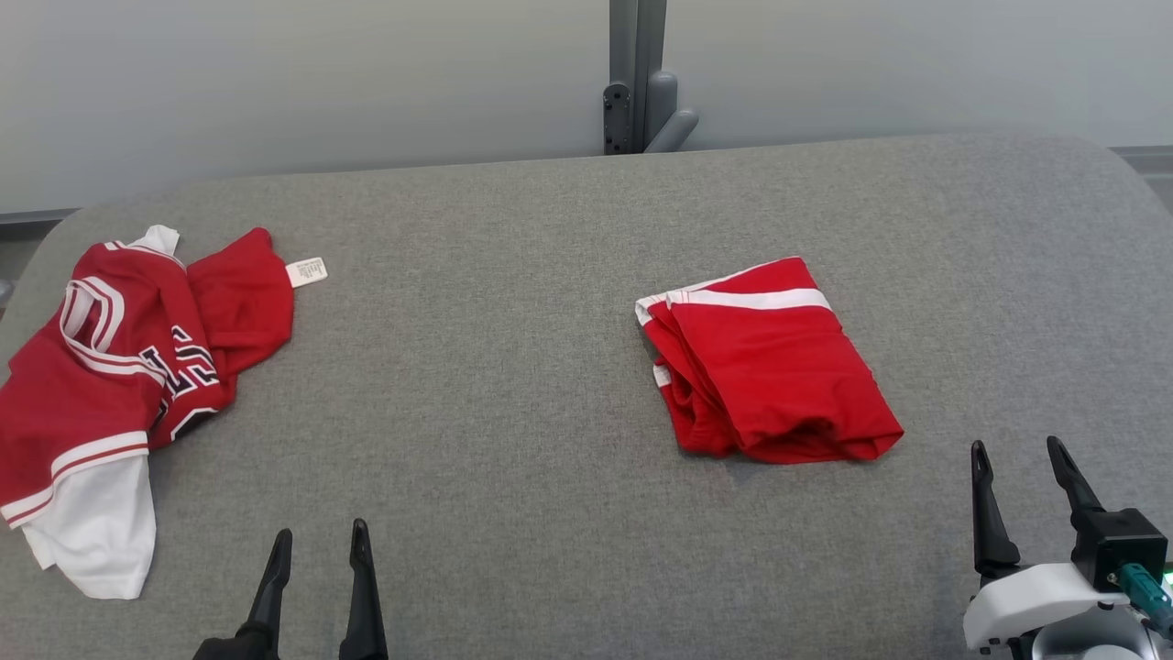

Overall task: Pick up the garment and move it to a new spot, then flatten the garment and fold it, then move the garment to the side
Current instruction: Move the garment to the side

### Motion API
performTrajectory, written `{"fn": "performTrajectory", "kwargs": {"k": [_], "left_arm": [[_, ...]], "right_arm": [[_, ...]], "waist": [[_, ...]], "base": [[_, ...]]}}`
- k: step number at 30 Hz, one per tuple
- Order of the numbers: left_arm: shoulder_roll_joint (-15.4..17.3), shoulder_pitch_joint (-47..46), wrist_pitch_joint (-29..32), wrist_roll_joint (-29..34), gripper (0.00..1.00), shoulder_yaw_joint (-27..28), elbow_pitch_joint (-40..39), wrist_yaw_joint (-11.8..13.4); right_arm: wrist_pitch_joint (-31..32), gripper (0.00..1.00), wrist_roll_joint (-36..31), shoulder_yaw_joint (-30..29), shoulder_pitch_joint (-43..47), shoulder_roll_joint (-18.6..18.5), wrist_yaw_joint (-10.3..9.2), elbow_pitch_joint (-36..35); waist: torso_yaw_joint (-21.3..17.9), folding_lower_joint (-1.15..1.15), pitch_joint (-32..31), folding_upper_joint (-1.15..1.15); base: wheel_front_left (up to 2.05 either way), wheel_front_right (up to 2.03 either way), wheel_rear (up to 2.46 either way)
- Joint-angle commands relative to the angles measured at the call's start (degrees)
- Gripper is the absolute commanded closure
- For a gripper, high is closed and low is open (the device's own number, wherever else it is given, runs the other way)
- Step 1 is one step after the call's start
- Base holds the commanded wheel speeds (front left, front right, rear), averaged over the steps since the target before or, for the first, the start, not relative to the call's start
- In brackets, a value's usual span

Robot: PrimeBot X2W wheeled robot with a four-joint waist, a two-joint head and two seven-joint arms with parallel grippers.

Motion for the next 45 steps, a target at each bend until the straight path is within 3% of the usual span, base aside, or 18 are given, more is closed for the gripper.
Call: {"fn": "performTrajectory", "kwargs": {"k": [1, 7, 13, 20, 24, 26, 34, 42, 43, 44, 45], "left_arm": [[0.1, 0.5, 0.0, -0.1, 0.00, 0.0, 0.1, 0.4], [0.1, 0.3, 0.0, -0.1, 0.00, 0.1, 0.3, 0.4], [0.1, -1.1, 0.0, -0.6, 0.00, 0.0, 0.2, 0.4], [0.1, -4.5, 0.0, -0.8, 0.00, -1.6, 1.0, 0.0], [0.1, -6.4, 0.0, -1.1, 0.00, -2.8, 1.8, 0.2], [0.1, -7.3, 0.0, -1.4, 0.00, -3.0, 2.2, 0.8], [0.1, -9.5, 0.0, -1.7, 0.00, -4.6, 2.7, 1.8], [0.1, -10.0, 0.0, -1.8, 0.00, -4.7, 2.6, 2.2], [0.1, -10.1, 0.0, -1.7, 0.00, -4.7, 2.6, 2.2], [0.1, -10.3, 0.0, -1.7, 0.00, -4.8, 2.6, 2.2], [0.1, -10.3, 0.0, -1.7, 0.00, -4.8, 2.6, 2.3]], "right_arm": [[-0.2, 0.00, 0.1, 0.1, -0.5, -0.2, -0.05, 0.2], [-0.2, 0.00, 0.8, 1.4, -1.5, -0.1, -0.05, 0.6], [-0.1, 0.00, 8.7, 7.2, -7.8, -1.3, -0.06, 1.5], [16.5, 0.00, 22.4, 13.0, -21.8, -6.2, -0.05, 8.0], [24.2, 0.00, 24.9, 12.5, -27.8, -8.4, -0.05, 14.4], [26.4, 0.00, 26.9, 12.1, -30.2, -7.9, -0.03, 17.8], [28.6, 0.00, 30.8, 13.2, -34.6, -9.6, -0.04, 26.8], [29.6, 0.00, 37.5, 15.4, -35.3, -8.8, -0.03, 31.9], [29.3, 0.17, 38.2, 15.8, -35.2, -9.1, -0.03, 31.9], [28.6, 0.85, 39.0, 15.9, -35.2, -9.5, -0.03, 32.0], [28.6, 1.00, 39.8, 16.5, -35.2, -9.8, -0.03, 32.1]], "waist": [[0.0, 0.00, -0.1, 0.29], [0.0, 0.00, 0.4, 0.29], [-0.6, 0.00, 2.4, 0.29], [0.0, 0.00, 7.2, 0.29], [1.7, 0.00, 9.5, 0.29], [2.6, 0.00, 10.5, 0.29], [5.2, 0.00, 12.6, 0.29], [5.6, 0.00, 13.2, 0.29], [5.5, 0.00, 13.2, 0.29], [5.4, 0.00, 13.1, 0.29], [5.3, 0.00, 13.1, 0.29]], "base": [[0.00, 0.00, 0.00], [0.00, 0.00, 0.00], [0.00, 0.00, 0.00], [0.00, 0.00, 0.00], [0.00, 0.00, 0.00], [0.00, 0.00, 0.00], [0.00, 0.00, 0.00], [0.00, 0.00, 0.00], [0.00, 0.00, 0.00], [0.00, 0.00, 0.00], [0.00, 0.00, 0.00]]}}
